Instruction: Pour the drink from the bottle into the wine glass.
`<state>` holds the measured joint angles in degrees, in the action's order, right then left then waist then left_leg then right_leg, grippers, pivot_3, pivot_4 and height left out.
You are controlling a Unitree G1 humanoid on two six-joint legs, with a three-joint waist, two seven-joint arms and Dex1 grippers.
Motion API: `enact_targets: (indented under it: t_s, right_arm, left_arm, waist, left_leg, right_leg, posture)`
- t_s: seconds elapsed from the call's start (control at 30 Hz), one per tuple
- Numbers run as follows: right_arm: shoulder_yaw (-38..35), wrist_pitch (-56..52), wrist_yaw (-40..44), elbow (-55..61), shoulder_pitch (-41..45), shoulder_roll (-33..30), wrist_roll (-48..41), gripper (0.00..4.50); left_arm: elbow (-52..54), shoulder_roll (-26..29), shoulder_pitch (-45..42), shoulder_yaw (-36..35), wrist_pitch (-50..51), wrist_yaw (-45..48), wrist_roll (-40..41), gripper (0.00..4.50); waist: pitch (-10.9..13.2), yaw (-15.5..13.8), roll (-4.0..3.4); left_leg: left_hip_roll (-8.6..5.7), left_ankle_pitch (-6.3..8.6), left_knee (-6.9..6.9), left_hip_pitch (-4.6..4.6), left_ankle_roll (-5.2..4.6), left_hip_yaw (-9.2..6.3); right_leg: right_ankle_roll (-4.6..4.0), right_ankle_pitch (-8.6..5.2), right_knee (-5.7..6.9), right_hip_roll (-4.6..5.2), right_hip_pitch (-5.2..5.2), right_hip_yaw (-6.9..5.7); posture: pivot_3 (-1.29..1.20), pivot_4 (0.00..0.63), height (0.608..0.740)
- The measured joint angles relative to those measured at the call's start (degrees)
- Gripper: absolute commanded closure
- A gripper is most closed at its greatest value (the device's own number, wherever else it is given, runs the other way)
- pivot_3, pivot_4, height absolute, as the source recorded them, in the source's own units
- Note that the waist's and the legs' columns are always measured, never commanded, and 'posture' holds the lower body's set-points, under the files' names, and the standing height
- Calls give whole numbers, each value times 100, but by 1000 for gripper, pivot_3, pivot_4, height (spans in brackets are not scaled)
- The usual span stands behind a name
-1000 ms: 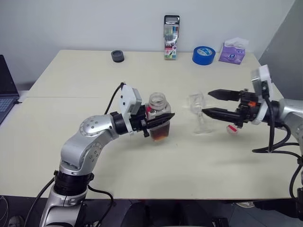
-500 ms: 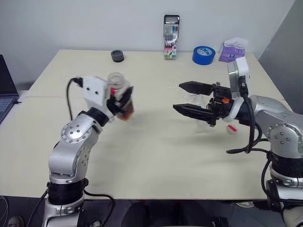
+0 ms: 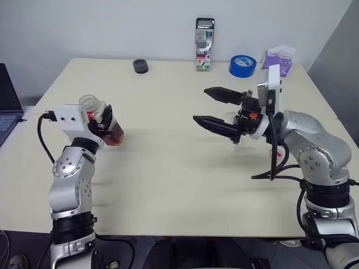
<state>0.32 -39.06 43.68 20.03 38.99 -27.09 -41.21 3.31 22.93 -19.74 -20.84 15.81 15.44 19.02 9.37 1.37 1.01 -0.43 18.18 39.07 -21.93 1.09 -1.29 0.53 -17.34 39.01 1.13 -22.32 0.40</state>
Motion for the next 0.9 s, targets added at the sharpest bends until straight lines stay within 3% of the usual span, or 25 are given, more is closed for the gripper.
enact_targets:
  t_s: [0.27, 0.6, 0.9]
  right_arm:
    - [61, -7, -53, -23, -8, 46, 127, 46]
    - [78, -43, -256, -15, -25, 63, 169, 46]
    - [78, -75, -356, 15, -157, 54, 171, 0]
  left_arm:
    - [-1535, 325, -397, 24, -525, 441, -82, 2696]
    - [-2443, 408, -940, 132, -969, 685, -192, 2696]
    - [-2600, 423, -982, 141, -1081, 795, -200, 26]
  waist:
    - [0, 12, 1]
    - [-2, 12, 3]
    - [-2, 12, 3]
  left_leg:
    - [0, 0, 0, 0, 1, -1]
    - [0, 0, 0, -2, 1, -3]
    - [0, 0, 0, -1, 1, -3]
  right_leg:
    - [0, 0, 1, 1, -3, -2]
    - [0, 0, 1, 3, -4, -5]
    - [0, 0, 2, 3, -4, -4]
  posture:
    - [0, 150, 740]
    - [0, 150, 740]
    - [0, 150, 740]
